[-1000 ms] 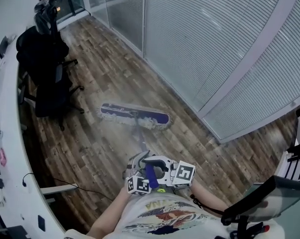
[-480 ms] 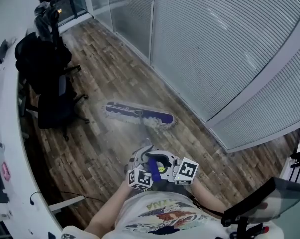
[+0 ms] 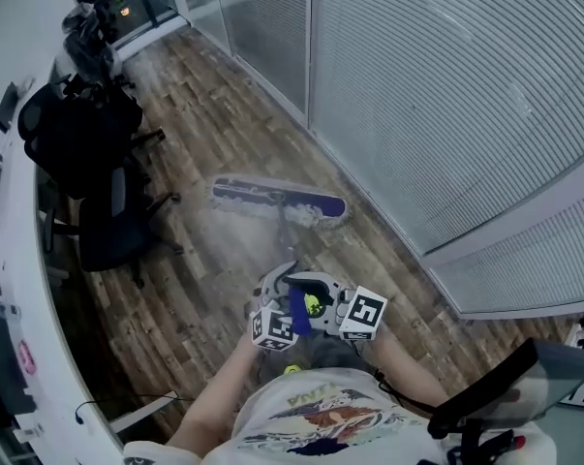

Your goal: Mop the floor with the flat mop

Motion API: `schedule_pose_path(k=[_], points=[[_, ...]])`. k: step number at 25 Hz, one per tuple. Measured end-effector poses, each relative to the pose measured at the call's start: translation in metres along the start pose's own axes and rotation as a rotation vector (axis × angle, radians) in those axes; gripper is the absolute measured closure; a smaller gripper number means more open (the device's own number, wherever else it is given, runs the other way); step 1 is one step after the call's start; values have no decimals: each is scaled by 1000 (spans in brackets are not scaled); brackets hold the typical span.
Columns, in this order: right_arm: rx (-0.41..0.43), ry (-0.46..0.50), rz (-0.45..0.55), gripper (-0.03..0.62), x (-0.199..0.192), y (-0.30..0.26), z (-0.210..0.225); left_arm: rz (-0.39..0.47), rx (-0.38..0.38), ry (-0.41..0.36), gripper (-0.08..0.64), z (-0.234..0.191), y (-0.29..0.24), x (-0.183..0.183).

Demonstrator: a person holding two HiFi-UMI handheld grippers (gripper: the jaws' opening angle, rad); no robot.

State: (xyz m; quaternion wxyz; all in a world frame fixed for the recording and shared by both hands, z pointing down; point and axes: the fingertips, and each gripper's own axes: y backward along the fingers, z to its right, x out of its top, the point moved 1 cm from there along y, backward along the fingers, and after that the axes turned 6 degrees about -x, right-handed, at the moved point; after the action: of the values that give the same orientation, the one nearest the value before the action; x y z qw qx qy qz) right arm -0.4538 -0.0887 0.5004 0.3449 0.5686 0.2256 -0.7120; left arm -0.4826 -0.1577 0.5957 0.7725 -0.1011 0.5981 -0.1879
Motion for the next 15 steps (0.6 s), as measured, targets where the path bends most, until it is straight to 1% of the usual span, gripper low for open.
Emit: schedule_pose_path(k=[5,9,12,15], points=[[24,-14,17,302,36,-3,130,-18,31,12,445,-86,-103,22],[49,-29,6,302,50,-18,222,-32,64,6,445,-153,-172,22],[33,-55,19,302,52,-26,262,-56,49,-6,445,-180,-201,16],[14,-57,36,302,60,-28,287,-55,50,3,445,-198,-219,20]])
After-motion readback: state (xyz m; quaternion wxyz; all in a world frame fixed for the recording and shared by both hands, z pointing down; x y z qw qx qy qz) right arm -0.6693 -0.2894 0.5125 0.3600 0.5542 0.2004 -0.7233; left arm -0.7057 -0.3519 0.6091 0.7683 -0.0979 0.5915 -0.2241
